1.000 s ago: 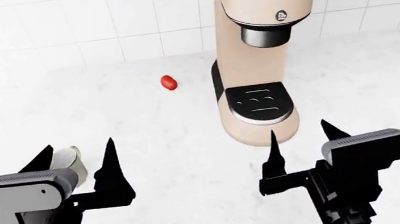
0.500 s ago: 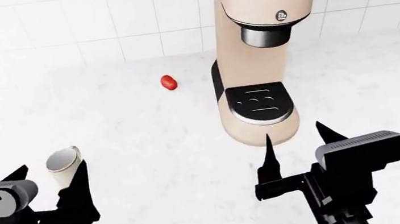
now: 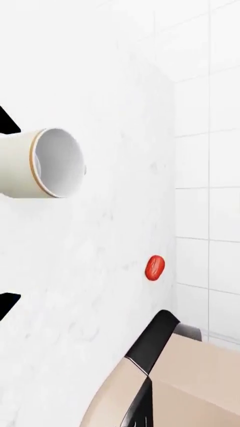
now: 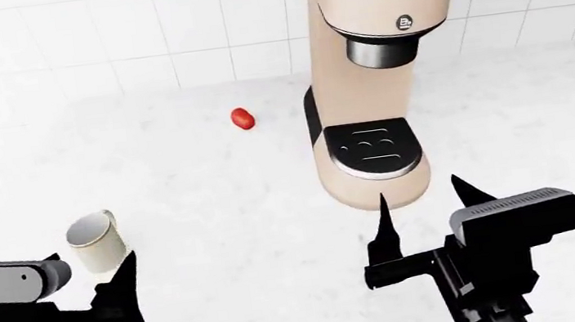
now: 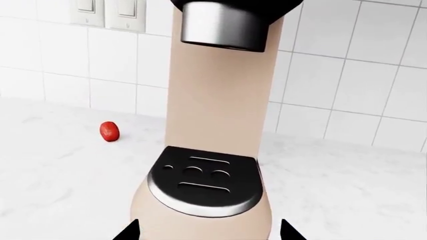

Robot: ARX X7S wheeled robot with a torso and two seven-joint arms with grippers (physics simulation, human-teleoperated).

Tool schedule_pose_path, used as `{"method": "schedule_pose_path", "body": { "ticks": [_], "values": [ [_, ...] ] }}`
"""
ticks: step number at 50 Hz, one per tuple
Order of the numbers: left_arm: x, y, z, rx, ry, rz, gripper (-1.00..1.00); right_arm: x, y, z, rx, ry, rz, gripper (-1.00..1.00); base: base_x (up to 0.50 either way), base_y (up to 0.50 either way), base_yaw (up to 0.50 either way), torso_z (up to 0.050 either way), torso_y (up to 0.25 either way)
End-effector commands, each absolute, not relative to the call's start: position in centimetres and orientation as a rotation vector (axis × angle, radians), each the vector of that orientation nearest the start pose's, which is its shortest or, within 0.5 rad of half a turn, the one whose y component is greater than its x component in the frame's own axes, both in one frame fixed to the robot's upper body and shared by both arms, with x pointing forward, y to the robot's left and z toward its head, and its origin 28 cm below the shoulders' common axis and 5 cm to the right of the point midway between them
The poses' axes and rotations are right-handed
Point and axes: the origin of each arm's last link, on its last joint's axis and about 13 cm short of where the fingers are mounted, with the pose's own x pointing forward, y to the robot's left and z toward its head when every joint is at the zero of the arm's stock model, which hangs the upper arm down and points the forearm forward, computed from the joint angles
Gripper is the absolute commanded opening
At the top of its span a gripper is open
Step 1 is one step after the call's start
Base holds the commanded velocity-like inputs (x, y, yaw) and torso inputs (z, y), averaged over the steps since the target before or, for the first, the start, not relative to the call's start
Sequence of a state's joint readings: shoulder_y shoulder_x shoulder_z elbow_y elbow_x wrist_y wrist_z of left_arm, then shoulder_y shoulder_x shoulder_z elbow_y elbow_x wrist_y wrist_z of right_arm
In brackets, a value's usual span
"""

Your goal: A wet mug is on the counter and needs to be dried. Pick it up and place it upside down in the open cabinet.

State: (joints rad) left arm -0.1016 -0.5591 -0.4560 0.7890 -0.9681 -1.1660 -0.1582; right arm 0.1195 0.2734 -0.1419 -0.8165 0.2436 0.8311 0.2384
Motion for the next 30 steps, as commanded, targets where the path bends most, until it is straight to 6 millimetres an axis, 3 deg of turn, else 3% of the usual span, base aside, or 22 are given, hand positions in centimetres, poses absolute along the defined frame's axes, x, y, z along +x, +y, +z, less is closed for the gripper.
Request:
{"method": "schedule_pose_path", "body": {
  "ticks": [1, 30],
  "values": [
    [17.3, 30.4, 16.3, -0.012, 0.245, -0.139, 1.0, 18.8, -10.1, 13.9, -0.118, -0.064, 0.066, 1.0, 0.0, 0.0, 0.0, 0.0, 0.0],
    [19.0, 31.3, 15.8, -0.015, 0.296, -0.069, 1.0, 18.9, -10.1, 14.0, -0.118, -0.062, 0.062, 1.0, 0.0, 0.0, 0.0, 0.0, 0.0]
  ]
}}
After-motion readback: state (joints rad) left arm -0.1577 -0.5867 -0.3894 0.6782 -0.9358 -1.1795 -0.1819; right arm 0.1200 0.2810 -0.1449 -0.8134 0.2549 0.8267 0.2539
